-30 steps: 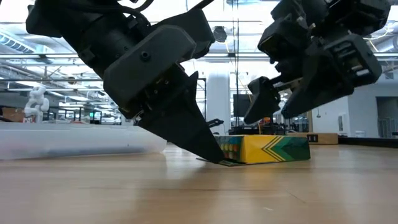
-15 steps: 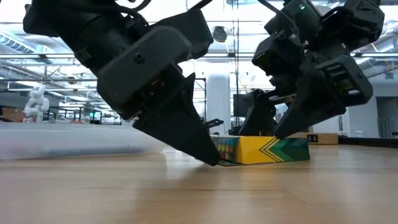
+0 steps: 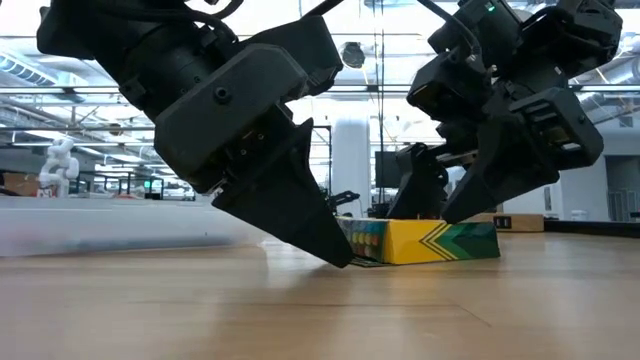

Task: Pack school essentials
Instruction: Put the yellow crayon box into the supply box

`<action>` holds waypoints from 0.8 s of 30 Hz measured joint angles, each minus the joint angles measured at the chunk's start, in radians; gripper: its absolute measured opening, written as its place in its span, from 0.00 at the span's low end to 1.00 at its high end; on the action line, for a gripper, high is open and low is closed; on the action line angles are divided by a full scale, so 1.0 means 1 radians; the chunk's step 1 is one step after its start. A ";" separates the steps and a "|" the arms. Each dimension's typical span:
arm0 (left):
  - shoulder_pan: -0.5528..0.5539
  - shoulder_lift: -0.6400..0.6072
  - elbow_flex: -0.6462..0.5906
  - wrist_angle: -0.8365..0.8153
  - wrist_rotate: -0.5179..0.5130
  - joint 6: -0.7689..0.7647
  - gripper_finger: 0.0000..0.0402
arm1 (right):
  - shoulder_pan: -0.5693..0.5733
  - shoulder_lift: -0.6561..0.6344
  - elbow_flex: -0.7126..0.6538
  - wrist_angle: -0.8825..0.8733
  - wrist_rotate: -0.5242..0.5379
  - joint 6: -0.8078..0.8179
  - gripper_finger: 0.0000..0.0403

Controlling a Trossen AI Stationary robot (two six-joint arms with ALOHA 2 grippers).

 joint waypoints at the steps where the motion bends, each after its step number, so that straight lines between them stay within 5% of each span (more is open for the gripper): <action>1: 0.000 0.000 0.000 0.000 0.000 0.000 0.50 | 0.002 0.000 0.000 0.000 0.014 0.008 0.88; 7: 0.000 0.000 0.000 -0.001 0.000 0.000 0.50 | 0.007 -0.001 0.000 0.008 0.025 0.044 0.98; 20: 0.000 0.000 0.000 -0.002 0.000 0.000 0.50 | 0.049 -0.038 0.000 -0.004 0.022 0.089 0.99; 24: 0.000 0.000 0.000 -0.001 0.001 0.000 0.50 | 0.069 -0.049 0.000 -0.010 0.099 0.089 0.99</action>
